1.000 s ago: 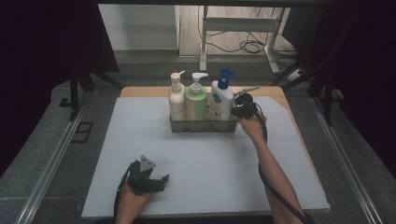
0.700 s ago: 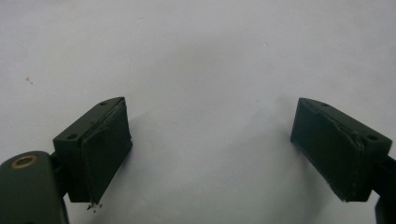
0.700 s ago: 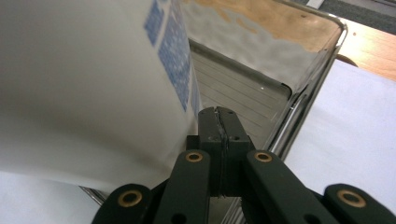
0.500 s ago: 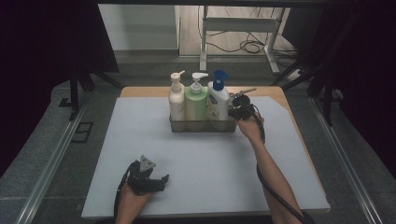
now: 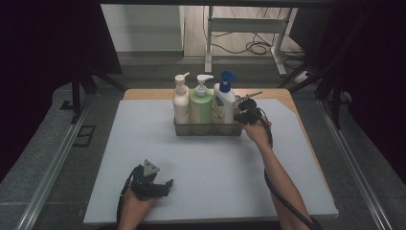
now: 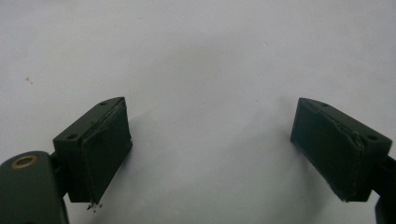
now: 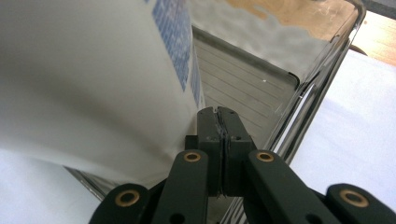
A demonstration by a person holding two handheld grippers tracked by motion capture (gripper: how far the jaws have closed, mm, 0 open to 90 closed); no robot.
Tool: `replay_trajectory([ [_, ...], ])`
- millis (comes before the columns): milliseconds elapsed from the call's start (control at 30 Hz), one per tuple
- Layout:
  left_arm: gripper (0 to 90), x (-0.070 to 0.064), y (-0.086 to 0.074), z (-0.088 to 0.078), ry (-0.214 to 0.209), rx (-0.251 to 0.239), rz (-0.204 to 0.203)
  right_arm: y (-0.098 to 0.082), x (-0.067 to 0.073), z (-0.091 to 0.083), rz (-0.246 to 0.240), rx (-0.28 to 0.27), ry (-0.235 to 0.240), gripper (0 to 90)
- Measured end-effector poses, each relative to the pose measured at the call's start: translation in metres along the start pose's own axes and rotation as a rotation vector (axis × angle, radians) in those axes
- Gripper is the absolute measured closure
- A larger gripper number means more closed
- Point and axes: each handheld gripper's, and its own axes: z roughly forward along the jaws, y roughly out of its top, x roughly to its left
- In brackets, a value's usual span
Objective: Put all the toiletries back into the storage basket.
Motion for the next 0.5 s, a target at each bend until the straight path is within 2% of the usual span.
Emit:
replay_trajectory([
  [233, 11.7, -0.0001, 0.0000, 0.0000, 0.000, 0.000, 0.000, -0.0005, -0.0018, -0.0024, -0.001, 0.009, 0.009, 88.7],
  [500, 11.8, -0.0001, 0.0000, 0.0000, -0.001, 0.000, -0.001, 0.0005, 0.0023, -0.0022, -0.010, 0.010, 0.016, 88.2],
])
